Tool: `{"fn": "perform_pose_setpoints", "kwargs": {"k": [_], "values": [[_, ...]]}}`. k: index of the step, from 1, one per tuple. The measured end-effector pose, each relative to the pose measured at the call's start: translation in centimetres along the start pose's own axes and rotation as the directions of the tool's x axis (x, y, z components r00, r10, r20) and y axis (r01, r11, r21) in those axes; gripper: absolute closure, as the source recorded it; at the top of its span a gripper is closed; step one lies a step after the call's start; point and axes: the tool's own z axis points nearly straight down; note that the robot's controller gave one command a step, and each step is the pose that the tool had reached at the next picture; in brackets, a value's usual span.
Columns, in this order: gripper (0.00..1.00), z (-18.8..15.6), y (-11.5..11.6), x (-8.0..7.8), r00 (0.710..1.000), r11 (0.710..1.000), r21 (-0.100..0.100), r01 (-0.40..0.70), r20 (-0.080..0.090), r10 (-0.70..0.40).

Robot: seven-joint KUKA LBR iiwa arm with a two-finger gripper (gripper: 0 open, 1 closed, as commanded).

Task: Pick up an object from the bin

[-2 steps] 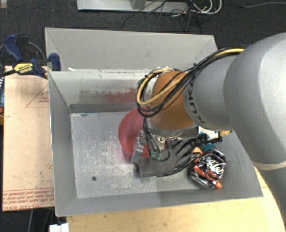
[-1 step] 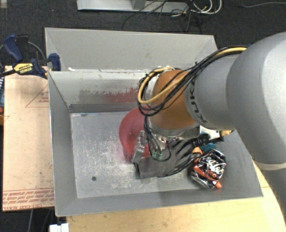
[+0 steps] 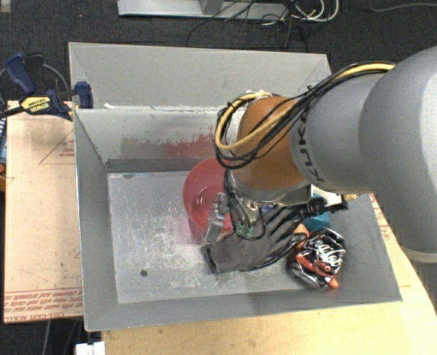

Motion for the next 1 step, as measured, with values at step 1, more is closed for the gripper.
{"fn": "perform_pose_setpoints", "kwargs": {"k": [1], "values": [[1.0, -1.36, 0.05, -0.11, 1.0, 1.0, -0.001, 0.001, 0.003, -0.001]]}}
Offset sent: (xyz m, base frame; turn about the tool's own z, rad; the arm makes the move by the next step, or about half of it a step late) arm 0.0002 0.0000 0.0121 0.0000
